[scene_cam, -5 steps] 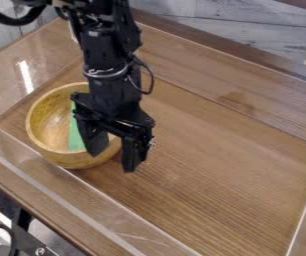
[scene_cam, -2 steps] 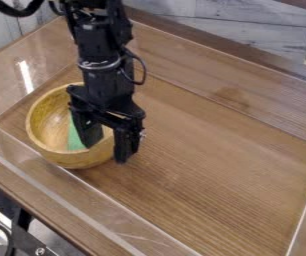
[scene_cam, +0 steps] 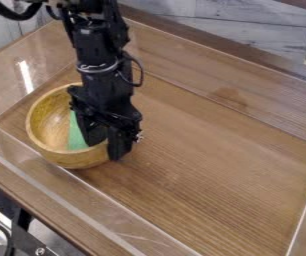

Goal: Remove the green block from inside the brown bowl and put it on the table

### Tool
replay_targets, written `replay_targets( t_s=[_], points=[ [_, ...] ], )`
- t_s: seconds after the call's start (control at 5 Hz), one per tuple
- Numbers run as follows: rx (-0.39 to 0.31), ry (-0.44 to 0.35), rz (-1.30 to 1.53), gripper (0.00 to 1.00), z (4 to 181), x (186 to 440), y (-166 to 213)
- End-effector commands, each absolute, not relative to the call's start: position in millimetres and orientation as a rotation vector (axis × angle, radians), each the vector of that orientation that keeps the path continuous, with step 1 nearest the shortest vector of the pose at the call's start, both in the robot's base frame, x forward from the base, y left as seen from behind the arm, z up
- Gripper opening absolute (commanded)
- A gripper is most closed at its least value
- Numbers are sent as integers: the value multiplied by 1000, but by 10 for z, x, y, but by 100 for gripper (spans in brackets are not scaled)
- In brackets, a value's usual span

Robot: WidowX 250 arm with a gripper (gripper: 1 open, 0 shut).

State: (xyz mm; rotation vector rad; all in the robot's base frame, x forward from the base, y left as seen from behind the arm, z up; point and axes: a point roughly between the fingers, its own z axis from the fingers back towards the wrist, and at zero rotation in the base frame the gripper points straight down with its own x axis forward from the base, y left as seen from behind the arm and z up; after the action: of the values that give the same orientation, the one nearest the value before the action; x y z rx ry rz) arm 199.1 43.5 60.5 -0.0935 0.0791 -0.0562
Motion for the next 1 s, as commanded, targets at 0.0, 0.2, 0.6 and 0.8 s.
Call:
replay_targets(
  t_s=[0.0,0.2,0.6,0.8],
  points=[
    [-89,55,-77,0,550,2015,354],
    [-90,51,-89,0,453,2008,261],
    [-92,50,-167,0,560,2083,312],
    [-95,45,-131,0,513,2108,346]
  ],
)
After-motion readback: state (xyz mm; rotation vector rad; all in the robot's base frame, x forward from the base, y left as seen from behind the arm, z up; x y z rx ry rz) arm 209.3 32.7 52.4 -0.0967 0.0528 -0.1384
